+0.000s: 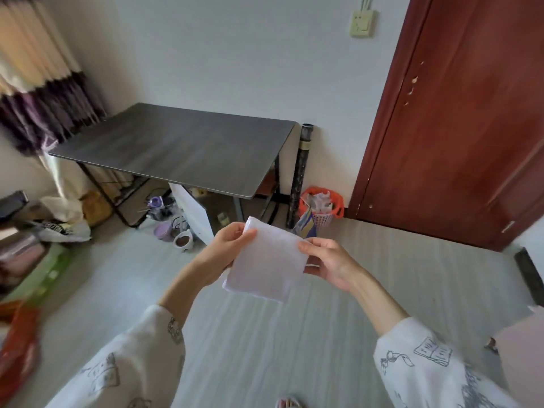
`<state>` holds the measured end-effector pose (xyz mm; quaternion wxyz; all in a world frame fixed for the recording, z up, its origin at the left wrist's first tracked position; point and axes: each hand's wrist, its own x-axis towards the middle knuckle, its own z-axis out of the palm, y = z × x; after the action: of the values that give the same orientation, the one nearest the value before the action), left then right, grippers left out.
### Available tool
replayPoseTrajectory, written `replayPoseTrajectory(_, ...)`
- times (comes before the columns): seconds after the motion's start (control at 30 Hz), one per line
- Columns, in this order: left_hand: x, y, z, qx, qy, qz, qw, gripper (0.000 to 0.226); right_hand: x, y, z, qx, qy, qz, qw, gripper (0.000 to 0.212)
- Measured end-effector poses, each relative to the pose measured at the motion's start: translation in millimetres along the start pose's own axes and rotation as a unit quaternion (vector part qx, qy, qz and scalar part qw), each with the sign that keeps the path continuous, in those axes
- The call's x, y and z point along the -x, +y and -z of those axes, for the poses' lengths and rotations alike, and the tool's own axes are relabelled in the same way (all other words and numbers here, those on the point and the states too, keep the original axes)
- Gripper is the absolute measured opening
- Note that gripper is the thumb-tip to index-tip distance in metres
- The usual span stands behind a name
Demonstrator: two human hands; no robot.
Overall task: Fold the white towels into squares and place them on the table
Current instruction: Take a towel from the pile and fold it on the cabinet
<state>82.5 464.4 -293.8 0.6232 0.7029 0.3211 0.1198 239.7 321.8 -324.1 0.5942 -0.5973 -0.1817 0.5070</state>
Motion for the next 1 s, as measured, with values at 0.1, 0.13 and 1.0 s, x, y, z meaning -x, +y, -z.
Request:
replayPoseTrajectory(0.1, -41.7, 0.1, 32.3, -0.025, 0.025, 0.000, 0.999, 0.028, -58.5, -23.8, -22.2, -0.015, 0.013, -0.005, 1.000, 0.013)
replayPoseTrajectory(0.13, -56.0, -0.2, 42.5, -0.022, 0.040, -0.002, 0.999, 0.031, -77.6, -31.6, -28.4, -0.027, 0.014, -0.006, 1.000, 0.014)
replayPoseTrajectory(1.0, -462.5, -75.2, 389.2, 0.066, -0.149, 0.255, 0.953, 0.025, -554.2, -95.3, -192.5, 0.085, 0.070, -0.151, 0.982, 0.019)
